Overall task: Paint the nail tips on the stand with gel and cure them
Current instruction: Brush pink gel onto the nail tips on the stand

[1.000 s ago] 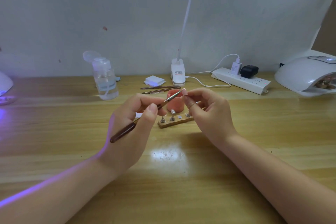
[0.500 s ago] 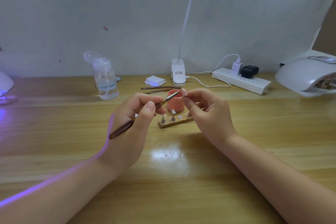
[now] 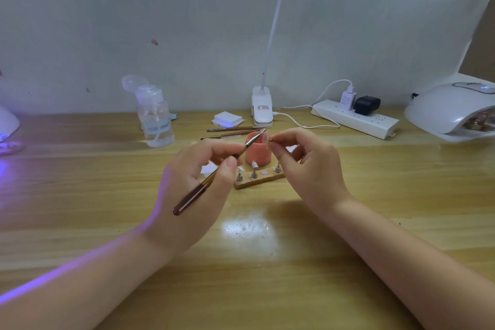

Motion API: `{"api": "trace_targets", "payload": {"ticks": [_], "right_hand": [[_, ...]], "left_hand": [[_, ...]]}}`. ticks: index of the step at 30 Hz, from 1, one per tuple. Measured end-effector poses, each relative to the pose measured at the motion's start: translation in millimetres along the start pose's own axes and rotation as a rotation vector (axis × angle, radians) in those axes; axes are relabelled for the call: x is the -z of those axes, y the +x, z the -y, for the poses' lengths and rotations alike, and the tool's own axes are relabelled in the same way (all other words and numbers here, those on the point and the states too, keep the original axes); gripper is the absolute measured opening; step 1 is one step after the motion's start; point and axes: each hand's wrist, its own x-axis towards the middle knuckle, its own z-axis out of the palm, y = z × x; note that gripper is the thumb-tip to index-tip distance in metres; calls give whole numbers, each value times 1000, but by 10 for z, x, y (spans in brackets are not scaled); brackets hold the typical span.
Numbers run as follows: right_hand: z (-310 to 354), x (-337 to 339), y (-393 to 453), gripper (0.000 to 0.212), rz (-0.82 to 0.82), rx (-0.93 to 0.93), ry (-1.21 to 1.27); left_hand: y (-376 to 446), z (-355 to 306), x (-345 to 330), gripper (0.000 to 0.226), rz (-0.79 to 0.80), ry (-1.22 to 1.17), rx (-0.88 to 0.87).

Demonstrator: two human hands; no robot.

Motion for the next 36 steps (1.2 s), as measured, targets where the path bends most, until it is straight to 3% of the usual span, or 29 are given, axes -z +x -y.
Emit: {"api": "trace_targets", "payload": {"ticks": [16,20,29,36], "right_hand": [[42,-11,-12,10,0,21,-25],[36,-13,-13,2,6,16,-18],[38,-27,-26,9,4,44,-1],[12,-21,-25,3,22,25,-6]], "left_hand": [[0,12,0,19,4,-18,-3],[-4,24,-7,20,44,15,-18],[-6,10,-7,18,4,-68,30],[-17,36,11,22,27,-122,12]]}}
